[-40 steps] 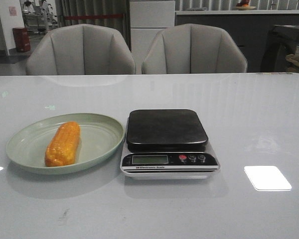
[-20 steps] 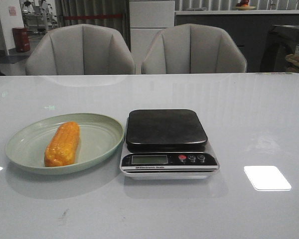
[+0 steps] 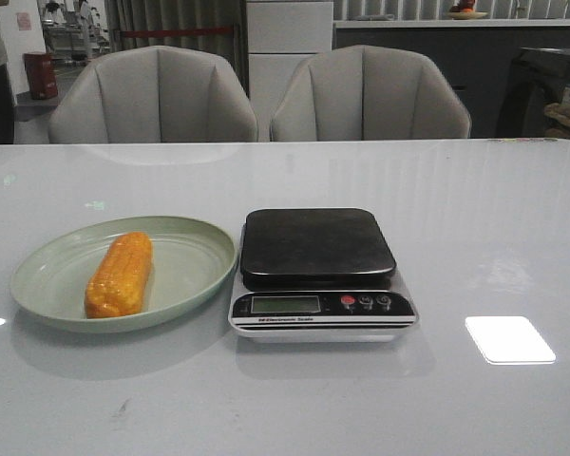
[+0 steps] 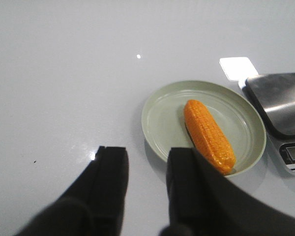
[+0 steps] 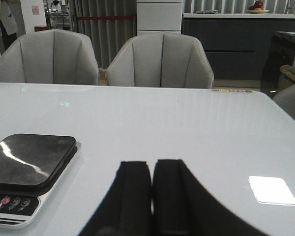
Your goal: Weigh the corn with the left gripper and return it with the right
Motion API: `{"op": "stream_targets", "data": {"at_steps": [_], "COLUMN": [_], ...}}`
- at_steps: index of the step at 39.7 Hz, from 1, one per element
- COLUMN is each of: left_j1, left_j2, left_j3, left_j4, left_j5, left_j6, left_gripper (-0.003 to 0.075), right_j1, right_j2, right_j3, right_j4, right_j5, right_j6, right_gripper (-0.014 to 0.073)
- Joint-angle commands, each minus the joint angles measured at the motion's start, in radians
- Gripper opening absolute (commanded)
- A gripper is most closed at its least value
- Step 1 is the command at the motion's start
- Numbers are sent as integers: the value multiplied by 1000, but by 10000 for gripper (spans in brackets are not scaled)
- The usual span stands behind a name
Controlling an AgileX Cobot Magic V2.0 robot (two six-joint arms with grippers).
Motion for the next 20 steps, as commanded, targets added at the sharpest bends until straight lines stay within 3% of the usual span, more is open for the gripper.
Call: {"op": "stream_targets", "data": {"at_steps": [1,4,8,20], "left_j1": [-22,-22,-24,-93], "left_j2": [68,126,204,446], "left_j3": [-69,-92,-126,-226], "left_j4": [-4,-4,-20,-46], "left_j5": [-56,-57,-58,-54], "left_j6": [-8,-8,-8,-8], "left_gripper": [431,527,596,598], "right_j1": [-4,-4,-4,-4], "right_j2": [-21,-21,-21,-21], "right_j3": [12,12,12,12], "right_j4": [-11,-11,-11,-11], "right_j5": [-83,-83,-83,-83], "right_j6": [-6,-6,-6,-6], "right_gripper": [165,165,165,165]}}
